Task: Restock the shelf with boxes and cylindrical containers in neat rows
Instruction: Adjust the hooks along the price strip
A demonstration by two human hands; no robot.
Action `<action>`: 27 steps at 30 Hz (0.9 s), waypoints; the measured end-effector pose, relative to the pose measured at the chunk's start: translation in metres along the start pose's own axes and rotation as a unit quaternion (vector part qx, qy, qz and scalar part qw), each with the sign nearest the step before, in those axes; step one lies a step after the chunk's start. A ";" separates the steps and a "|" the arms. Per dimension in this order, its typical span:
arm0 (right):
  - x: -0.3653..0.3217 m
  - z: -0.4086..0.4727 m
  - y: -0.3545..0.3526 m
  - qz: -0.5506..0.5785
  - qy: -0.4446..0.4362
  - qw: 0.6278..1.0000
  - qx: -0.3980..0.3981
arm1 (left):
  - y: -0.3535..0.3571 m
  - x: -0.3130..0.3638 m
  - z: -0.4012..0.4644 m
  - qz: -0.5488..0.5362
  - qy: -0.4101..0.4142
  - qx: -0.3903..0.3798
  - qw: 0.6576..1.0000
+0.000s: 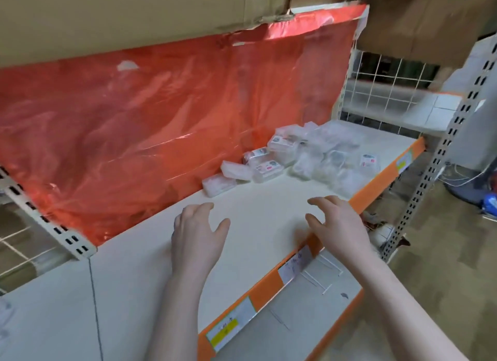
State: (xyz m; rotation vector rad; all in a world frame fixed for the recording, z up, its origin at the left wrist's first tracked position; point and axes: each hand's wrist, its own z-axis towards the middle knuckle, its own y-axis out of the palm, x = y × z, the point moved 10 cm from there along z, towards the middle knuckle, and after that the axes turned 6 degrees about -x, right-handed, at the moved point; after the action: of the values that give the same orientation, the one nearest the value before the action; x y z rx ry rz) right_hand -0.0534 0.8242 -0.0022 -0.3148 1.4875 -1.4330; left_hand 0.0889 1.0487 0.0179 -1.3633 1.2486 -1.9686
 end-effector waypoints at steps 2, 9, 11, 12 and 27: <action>0.003 0.023 0.003 0.004 -0.015 1.000 -0.010 | 0.003 0.002 0.012 0.005 -0.015 0.012 1.000; -0.004 0.100 0.027 0.027 -0.119 0.990 -0.067 | 0.015 -0.005 0.026 0.012 -0.125 0.066 0.990; -0.009 0.115 0.034 0.014 -0.149 0.985 -0.087 | 0.019 -0.007 0.022 0.016 -0.160 0.070 0.985; -0.014 0.124 0.038 0.012 -0.167 0.981 -0.100 | 0.020 -0.008 0.020 0.019 -0.180 0.078 0.980; -0.105 0.178 0.104 -0.005 -0.329 0.926 -0.183 | 0.013 -0.029 -0.018 0.029 -0.309 0.132 0.941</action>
State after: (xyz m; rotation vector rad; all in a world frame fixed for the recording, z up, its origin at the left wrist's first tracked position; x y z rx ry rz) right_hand 0.1781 0.8243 -0.0058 -0.9370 1.1692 -0.9045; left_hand 0.0834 1.0720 -0.0098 -1.5994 0.6915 -1.4243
